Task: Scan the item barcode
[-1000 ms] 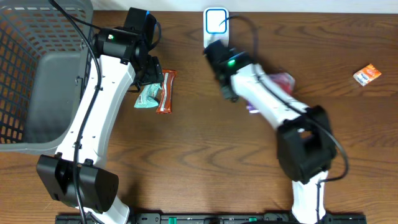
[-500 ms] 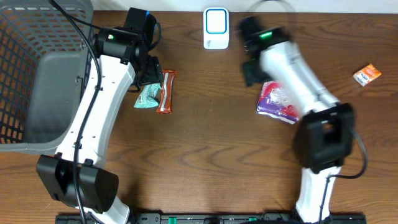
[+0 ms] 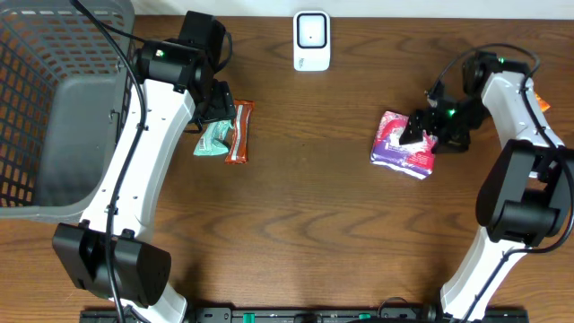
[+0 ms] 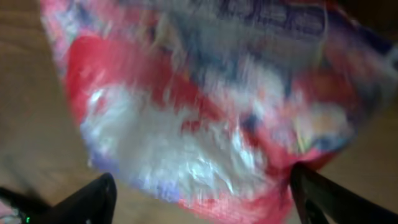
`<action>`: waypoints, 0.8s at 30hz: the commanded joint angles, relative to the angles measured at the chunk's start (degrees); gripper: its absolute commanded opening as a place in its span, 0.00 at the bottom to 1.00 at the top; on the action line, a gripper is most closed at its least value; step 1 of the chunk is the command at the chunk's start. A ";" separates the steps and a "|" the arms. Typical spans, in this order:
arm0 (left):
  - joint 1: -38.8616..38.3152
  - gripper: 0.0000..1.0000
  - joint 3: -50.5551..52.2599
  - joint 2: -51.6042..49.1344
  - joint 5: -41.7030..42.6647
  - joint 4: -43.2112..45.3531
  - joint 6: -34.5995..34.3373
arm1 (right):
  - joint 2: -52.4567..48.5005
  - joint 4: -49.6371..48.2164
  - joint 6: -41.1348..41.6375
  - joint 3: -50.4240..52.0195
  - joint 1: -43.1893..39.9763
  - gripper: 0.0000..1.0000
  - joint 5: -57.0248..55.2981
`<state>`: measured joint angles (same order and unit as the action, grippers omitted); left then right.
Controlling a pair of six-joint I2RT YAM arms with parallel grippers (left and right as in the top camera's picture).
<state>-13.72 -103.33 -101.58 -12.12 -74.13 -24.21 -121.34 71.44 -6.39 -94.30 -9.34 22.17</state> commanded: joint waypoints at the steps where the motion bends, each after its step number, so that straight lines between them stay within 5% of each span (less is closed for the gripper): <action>1: -0.02 0.98 -0.39 -0.24 -0.28 -0.22 -0.55 | 0.57 -7.41 0.81 7.02 -0.11 0.74 3.52; 3: -0.02 0.98 -0.39 -0.24 -0.28 -0.22 -0.55 | 0.55 -12.33 1.18 9.99 0.13 0.63 7.15; 4: -0.02 0.98 -0.39 -0.24 -0.28 -0.22 -0.55 | 0.57 -13.84 1.18 10.75 0.26 0.45 8.50; 5: -0.02 0.98 -0.39 -0.24 -0.28 -0.22 -0.55 | 0.57 -15.02 1.20 11.13 0.46 0.15 9.66; 6: -0.02 0.98 -0.39 -0.24 -0.28 -0.22 -0.55 | 0.57 -15.63 1.66 10.99 0.68 0.01 9.88; 12: -0.02 0.98 -0.39 -0.24 -0.28 -0.22 -0.55 | 2.12 -12.44 8.13 2.64 3.23 0.01 -0.94; 17: -0.02 0.98 -0.39 -0.24 -0.28 -0.22 -0.55 | 3.50 -5.46 13.25 -7.65 12.74 0.01 -34.40; 22: -0.02 0.98 -0.39 -0.24 -0.28 -0.22 -0.55 | 3.32 -5.29 13.64 -6.27 22.84 0.01 -49.11; 24: -0.02 0.98 -0.39 -0.24 -0.28 -0.22 -0.55 | 3.32 -5.88 16.37 -5.64 23.96 0.21 -49.86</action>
<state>-13.72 -103.33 -101.58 -12.12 -74.15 -24.21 -118.85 65.93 5.63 -101.36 12.34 -15.46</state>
